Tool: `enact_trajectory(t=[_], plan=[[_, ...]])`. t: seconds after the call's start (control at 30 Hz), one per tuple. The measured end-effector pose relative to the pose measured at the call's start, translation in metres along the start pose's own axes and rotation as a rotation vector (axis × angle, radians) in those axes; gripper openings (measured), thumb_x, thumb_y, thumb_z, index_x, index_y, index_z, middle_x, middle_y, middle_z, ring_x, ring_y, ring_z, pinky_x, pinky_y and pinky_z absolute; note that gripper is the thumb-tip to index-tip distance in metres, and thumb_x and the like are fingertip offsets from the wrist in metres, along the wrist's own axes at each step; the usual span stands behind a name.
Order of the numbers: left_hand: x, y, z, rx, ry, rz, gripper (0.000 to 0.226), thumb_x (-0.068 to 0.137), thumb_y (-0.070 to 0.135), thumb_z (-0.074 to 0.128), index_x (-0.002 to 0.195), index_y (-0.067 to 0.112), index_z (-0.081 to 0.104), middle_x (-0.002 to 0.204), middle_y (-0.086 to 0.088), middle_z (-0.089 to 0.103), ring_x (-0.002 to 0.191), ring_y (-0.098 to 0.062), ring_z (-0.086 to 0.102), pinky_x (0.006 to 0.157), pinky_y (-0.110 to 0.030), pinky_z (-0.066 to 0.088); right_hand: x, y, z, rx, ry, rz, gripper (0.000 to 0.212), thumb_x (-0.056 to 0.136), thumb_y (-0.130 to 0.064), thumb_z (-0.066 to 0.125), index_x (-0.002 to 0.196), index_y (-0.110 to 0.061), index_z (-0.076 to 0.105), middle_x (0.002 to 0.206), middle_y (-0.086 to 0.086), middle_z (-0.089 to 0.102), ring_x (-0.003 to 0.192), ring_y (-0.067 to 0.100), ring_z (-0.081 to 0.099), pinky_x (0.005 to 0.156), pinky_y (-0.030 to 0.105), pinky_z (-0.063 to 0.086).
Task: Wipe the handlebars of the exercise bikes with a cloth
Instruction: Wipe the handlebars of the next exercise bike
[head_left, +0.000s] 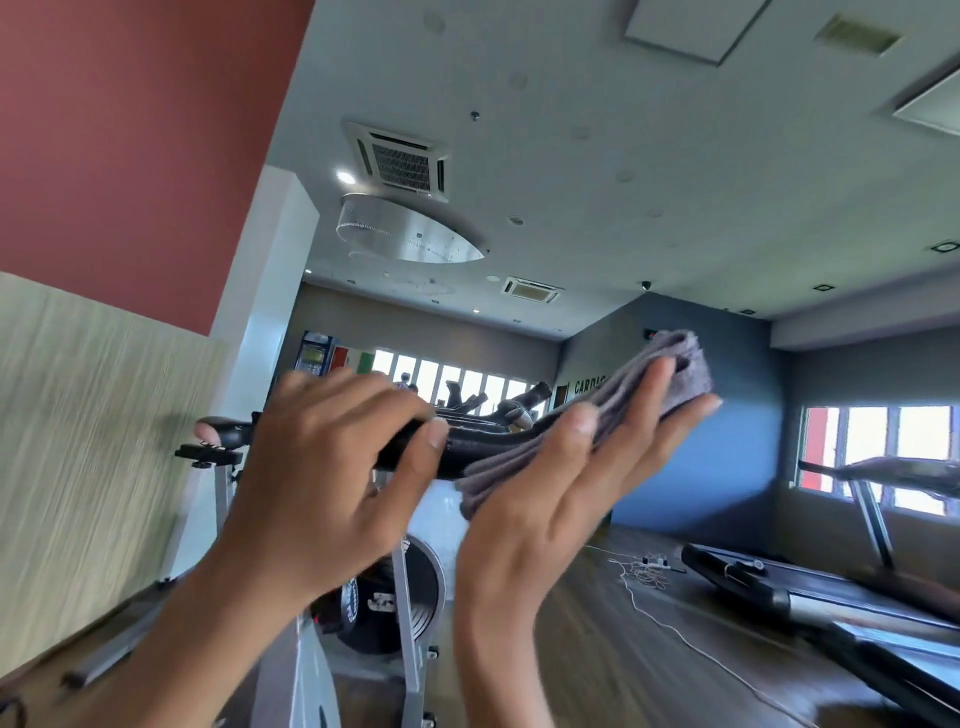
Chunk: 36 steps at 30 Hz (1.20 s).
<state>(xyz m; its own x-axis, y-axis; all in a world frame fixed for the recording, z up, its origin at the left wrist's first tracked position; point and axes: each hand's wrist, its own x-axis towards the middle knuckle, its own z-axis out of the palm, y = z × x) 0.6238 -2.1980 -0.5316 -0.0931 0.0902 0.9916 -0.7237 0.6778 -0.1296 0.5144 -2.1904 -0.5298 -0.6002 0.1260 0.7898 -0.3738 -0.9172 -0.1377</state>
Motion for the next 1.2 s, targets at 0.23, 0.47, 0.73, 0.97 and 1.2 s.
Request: enact_trajectory(t=[0.23,0.47,0.73,0.97,1.2], plan=[[-0.017,-0.024,-0.005,-0.222,-0.049,-0.108,0.034,0.098,0.035,0.035,0.08,0.018,0.058,0.073,0.017,0.048,0.073,-0.007,0.05,0.082,-0.024,0.035,0.02,0.012,-0.005,-0.084,0.032,-0.014,0.049,0.104,-0.026,0.03,0.152,-0.018,0.025,0.164,0.002,-0.001,0.147,-0.005,0.001,0.113,0.008,0.007],[-0.018,-0.024,-0.003,-0.22,-0.025,-0.132,0.033,0.098,0.035,0.034,0.083,0.02,0.059,0.075,0.018,0.049,0.077,-0.005,0.05,0.084,-0.021,0.031,0.008,0.021,-0.027,-0.538,-0.317,-0.48,0.052,0.105,-0.04,0.02,0.145,-0.011,0.036,0.16,0.012,0.016,0.149,0.04,0.003,0.122,0.049,0.006],[-0.017,-0.023,-0.004,-0.218,-0.046,-0.143,0.035,0.098,0.036,0.033,0.082,0.017,0.059,0.076,0.012,0.052,0.077,-0.012,0.051,0.084,-0.027,0.032,0.02,-0.006,-0.034,-0.878,-0.576,-0.83,0.073,0.1,-0.055,0.014,0.107,-0.008,0.07,0.114,0.01,0.066,0.121,0.037,0.053,0.113,0.054,0.029],[-0.019,-0.029,-0.007,-0.24,-0.079,-0.104,0.037,0.1,0.036,0.03,0.09,0.019,0.061,0.081,0.017,0.052,0.082,-0.005,0.051,0.085,-0.027,0.033,0.06,-0.006,-0.053,-0.909,-0.599,-1.0,0.062,0.104,-0.045,0.017,0.094,-0.013,0.069,0.094,0.004,0.066,0.1,0.032,0.06,0.109,0.045,0.034],[-0.023,-0.046,-0.015,-0.5,-0.152,-0.157,0.03,0.1,0.038,0.033,0.11,0.028,0.06,0.102,0.015,0.061,0.102,-0.012,0.059,0.089,-0.029,0.041,0.019,-0.012,-0.011,-0.858,-0.599,-0.975,0.057,0.105,-0.046,0.022,0.077,-0.016,0.061,0.072,0.002,0.056,0.064,0.027,0.048,0.064,0.037,0.038]])
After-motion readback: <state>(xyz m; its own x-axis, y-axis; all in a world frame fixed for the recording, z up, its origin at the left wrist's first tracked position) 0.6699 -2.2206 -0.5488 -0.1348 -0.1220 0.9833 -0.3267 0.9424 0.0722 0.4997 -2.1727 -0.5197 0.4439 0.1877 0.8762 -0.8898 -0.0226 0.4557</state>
